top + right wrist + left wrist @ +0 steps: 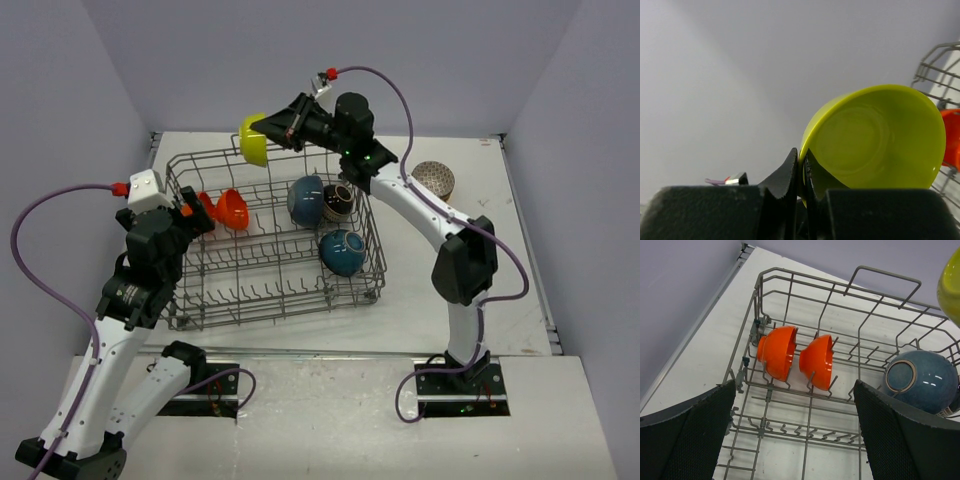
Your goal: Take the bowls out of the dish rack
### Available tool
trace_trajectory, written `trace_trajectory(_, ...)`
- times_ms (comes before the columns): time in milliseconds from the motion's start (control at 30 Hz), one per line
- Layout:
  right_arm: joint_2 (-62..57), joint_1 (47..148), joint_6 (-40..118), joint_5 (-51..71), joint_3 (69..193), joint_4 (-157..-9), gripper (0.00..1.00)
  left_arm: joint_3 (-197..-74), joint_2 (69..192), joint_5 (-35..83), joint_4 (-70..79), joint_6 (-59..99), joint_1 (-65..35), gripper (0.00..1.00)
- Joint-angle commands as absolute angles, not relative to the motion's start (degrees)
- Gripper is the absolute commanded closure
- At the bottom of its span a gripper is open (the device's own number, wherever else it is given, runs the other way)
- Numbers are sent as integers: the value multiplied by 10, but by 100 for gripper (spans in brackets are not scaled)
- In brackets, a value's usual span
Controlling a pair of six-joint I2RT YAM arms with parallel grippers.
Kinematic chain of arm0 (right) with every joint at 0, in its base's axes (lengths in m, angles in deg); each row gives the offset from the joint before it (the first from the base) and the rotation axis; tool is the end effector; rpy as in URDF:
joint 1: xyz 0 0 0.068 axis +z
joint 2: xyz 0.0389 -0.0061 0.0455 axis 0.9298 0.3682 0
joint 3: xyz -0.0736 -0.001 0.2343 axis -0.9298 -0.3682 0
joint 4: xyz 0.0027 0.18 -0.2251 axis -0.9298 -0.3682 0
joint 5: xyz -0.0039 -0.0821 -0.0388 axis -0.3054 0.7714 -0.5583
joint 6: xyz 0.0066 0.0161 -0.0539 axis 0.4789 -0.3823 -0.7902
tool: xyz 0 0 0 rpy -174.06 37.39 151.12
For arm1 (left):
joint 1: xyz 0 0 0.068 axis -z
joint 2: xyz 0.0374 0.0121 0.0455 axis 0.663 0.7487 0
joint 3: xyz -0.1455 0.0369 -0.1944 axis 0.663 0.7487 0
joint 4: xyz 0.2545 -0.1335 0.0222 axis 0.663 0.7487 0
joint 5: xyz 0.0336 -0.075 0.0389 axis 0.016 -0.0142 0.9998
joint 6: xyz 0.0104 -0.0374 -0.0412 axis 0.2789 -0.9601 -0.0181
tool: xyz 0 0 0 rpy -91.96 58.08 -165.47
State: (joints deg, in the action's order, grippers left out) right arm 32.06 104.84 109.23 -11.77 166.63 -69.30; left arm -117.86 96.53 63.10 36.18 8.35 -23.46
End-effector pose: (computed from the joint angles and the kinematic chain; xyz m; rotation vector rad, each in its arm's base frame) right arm 0.3957 0.3165 0.3828 0.0981 1.7696 1.9091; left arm 0.1941 -0.0421 0.3604 -0.4423 1.7560 -0.0090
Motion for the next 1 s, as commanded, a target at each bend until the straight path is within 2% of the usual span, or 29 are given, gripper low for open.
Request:
trace_trajectory(0,221,1032,1007,-90,1652,-720,100,-1179,962,640,344,92,-239,0)
trace_trajectory(167,104,993,861,7,1602,-832,100,-1180,963,656,351,87,-239,0)
trace_trajectory(200,84,990,796,39,1598,-892,100,-1180,962,659,353,86,-239,0)
trace_trajectory(267,31,981,724,168,1601,-957,100,-1181,964,662,353,85,-239,0)
trace_trajectory(300,22,978,657,276,1609,-1035,100,-1181,964,665,354,84,-239,0)
trace_trajectory(433,3,910,572,439,1595,-1195,100,-1182,968,664,355,83,-241,0)
trace_trajectory(533,-4,844,565,410,1542,-1272,100,-1184,973,658,355,81,-245,0)
trace_trajectory(733,17,804,564,390,1423,-1282,100,-1183,977,654,358,81,-245,0)
trace_trajectory(967,114,732,574,379,1399,-1281,100,-1182,982,646,357,82,-245,0)
